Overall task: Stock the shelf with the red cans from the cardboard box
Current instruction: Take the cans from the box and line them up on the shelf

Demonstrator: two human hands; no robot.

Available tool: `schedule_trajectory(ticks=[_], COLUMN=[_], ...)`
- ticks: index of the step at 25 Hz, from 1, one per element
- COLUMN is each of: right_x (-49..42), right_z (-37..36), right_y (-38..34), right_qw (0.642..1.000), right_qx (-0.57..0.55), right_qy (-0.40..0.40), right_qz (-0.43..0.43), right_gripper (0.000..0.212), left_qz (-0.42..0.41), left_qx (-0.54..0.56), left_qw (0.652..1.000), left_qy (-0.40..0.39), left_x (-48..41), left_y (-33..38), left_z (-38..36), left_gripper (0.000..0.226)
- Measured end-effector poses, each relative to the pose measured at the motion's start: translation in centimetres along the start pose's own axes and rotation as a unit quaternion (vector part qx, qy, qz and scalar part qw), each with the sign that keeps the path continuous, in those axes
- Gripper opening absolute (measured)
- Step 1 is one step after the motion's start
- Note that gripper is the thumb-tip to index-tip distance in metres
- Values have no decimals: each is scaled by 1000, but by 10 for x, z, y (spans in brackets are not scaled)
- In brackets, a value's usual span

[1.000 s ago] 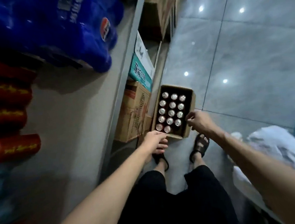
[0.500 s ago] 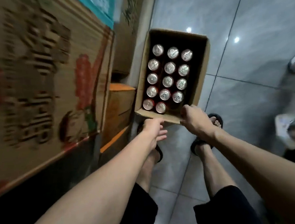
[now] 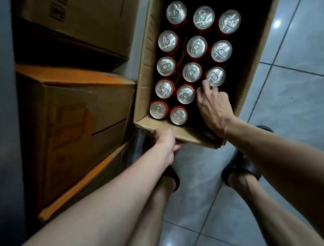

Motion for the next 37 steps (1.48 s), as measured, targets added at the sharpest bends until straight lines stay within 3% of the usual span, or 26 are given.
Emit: schedule_trajectory(ticks=[5, 7, 9, 12, 14, 16, 21, 24, 27, 30, 33, 37], right_x=[15, 37, 68, 122, 155, 190, 274, 322, 367, 395, 408, 412], right_z=[26, 50, 90, 168, 217, 283, 485, 593, 689, 756, 788, 787], right_y=[6, 20, 38, 65, 74, 78, 71, 52, 19, -27, -78, -148], right_qw=[997, 981, 937, 845, 783, 744, 764, 777, 790, 786, 786, 773], right_qx=[-80, -191, -337, -506, -595, -650, -645, -628, -596, -577, -556, -571], right_qy=[0, -1, 6, 9, -12, -19, -6, -7, -31, -61, -88, -144], right_qz=[8, -37, -90, -170, -183, -155, -34, 40, 139, 216, 256, 236], right_gripper=[32, 49, 62, 60, 53, 49, 49, 35, 39, 47, 56, 68], left_qz=[-15, -42, -77, -181, -253, -331, -440, -439, -438, -452, -475, -473], left_qx=[-130, -221, -270, -257, -253, -253, -191, -118, -91, -93, -43, 63], left_qw=[989, 974, 959, 947, 926, 897, 866, 873, 863, 847, 862, 879], left_qy=[-63, -41, -25, -70, -117, -146, -142, -178, -234, -262, -173, -16], left_x=[19, 36, 67, 150, 218, 302, 507, 607, 688, 741, 762, 751], left_y=[5, 10, 16, 41, 60, 82, 120, 123, 118, 108, 95, 76], left_z=[26, 37, 43, 45, 42, 48, 104, 158, 219, 272, 314, 367], left_gripper=[28, 19, 27, 55, 73, 87, 85, 68, 48, 47, 62, 79])
Point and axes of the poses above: each hand's wrist, its own x-axis away from the middle knuckle, its own z-axis out of the back of the hand, y = z × x, the point moved 4 cm from there along -x, towards the middle knuckle, and after that the axes turned 8 degrees about -x, right-handed, at the moved point
